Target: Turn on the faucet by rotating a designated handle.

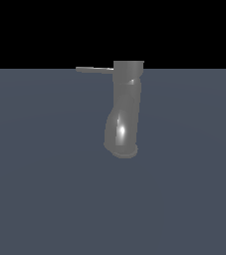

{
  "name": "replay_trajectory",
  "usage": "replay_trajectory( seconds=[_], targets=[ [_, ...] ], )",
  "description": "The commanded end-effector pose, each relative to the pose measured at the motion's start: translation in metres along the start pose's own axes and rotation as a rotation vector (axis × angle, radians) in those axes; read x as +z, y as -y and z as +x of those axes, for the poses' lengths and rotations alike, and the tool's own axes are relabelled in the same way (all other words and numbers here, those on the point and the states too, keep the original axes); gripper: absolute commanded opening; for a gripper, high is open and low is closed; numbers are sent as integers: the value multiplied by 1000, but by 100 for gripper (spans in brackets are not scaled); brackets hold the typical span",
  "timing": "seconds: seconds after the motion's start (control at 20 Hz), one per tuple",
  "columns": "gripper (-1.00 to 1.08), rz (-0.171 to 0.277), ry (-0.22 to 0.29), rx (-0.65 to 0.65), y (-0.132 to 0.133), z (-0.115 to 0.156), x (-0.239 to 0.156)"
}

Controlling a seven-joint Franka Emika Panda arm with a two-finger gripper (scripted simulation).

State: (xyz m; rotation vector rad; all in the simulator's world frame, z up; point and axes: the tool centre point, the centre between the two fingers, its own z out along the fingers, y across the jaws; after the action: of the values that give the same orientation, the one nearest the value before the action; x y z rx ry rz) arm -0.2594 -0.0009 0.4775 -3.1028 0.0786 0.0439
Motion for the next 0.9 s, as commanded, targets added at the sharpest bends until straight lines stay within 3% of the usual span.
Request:
replay_trajectory(
  seconds=[0.0, 0.85],
  targets=[
    [-100, 0, 0, 0, 0, 0, 0],
    [-100, -9, -21, 69, -13, 11, -7]
  ],
)
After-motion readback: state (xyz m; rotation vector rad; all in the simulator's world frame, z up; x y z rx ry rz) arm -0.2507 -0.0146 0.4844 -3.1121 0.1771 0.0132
